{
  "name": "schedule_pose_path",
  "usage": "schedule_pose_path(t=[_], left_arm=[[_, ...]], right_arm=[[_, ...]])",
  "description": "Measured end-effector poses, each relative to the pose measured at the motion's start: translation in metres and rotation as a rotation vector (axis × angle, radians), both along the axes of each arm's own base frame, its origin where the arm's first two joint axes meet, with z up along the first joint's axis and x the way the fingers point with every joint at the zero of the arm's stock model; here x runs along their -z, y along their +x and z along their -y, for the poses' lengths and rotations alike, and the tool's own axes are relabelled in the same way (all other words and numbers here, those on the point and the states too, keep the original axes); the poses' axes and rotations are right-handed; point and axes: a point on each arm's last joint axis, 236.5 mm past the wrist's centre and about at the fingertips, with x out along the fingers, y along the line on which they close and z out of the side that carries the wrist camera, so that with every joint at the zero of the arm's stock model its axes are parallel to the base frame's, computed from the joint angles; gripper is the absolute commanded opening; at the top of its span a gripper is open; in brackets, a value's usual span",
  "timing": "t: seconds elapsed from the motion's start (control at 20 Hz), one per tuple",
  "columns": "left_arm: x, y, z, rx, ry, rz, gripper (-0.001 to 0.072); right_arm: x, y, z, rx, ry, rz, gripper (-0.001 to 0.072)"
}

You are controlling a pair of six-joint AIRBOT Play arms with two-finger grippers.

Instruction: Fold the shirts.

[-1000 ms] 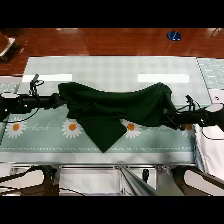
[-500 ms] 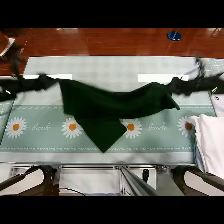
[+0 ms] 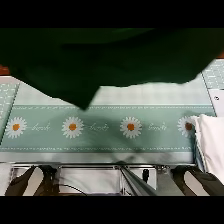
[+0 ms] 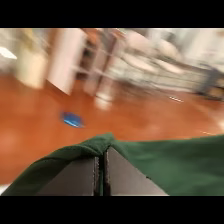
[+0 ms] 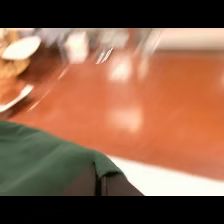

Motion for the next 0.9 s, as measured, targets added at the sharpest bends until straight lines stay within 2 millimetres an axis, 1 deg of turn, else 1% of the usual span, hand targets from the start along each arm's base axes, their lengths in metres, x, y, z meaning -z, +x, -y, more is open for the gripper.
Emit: schedule_pose_path(t=[0.1, 0.15, 0.25, 0.35, 0.45, 0.5, 0.55, 0.6, 0.7, 0.8, 0.9], left_arm=[[-0.014, -0.038, 0.006, -0.113, 0.107, 0.041, 0.0017], [-0.019, -0.057, 0.007, -0.178, 0.155, 0.056, 0.0017], [-0.021, -0.094, 0.004, -0.303, 0.242, 0.079, 0.0017], [-0.023, -0.129, -0.008, -0.414, 0.301, 0.105, 0.0017], [-0.026, -0.157, -0.024, -0.498, 0.33, 0.131, 0.0018], [-0.023, -0.165, -0.034, -0.533, 0.343, 0.125, 0.0017], [-0.02, -0.169, -0.044, -0.558, 0.353, 0.113, 0.0018], [-0.011, -0.166, -0.053, -0.575, 0.365, 0.082, 0.0018], [0.01, -0.149, -0.065, -0.583, 0.379, -0.001, 0.0018], [0.04, -0.114, -0.069, -0.553, 0.391, -0.113, 0.0018], [0.075, -0.07, -0.063, -0.485, 0.391, -0.234, 0.0018]], right_arm=[[-0.019, -0.047, 0.008, 0.072, -0.061, 0.072, 0.0022], [-0.023, -0.068, 0.014, 0.118, -0.087, 0.093, 0.0022], [-0.025, -0.101, 0.028, 0.203, -0.115, 0.115, 0.0022], [-0.02, -0.124, 0.04, 0.269, -0.131, 0.111, 0.0022], [-0.007, -0.134, 0.047, 0.303, -0.142, 0.067, 0.0022], [0.001, -0.136, 0.05, 0.316, -0.145, 0.042, 0.0022], [0.01, -0.135, 0.052, 0.321, -0.147, 0.01, 0.0022], [0.02, -0.131, 0.054, 0.321, -0.146, -0.026, 0.0022], [0.05, -0.115, 0.055, 0.313, -0.134, -0.128, 0.0022], [0.086, -0.093, 0.05, 0.266, -0.118, -0.238, 0.0022], [0.126, -0.061, 0.043, 0.209, -0.095, -0.341, 0.0022]])
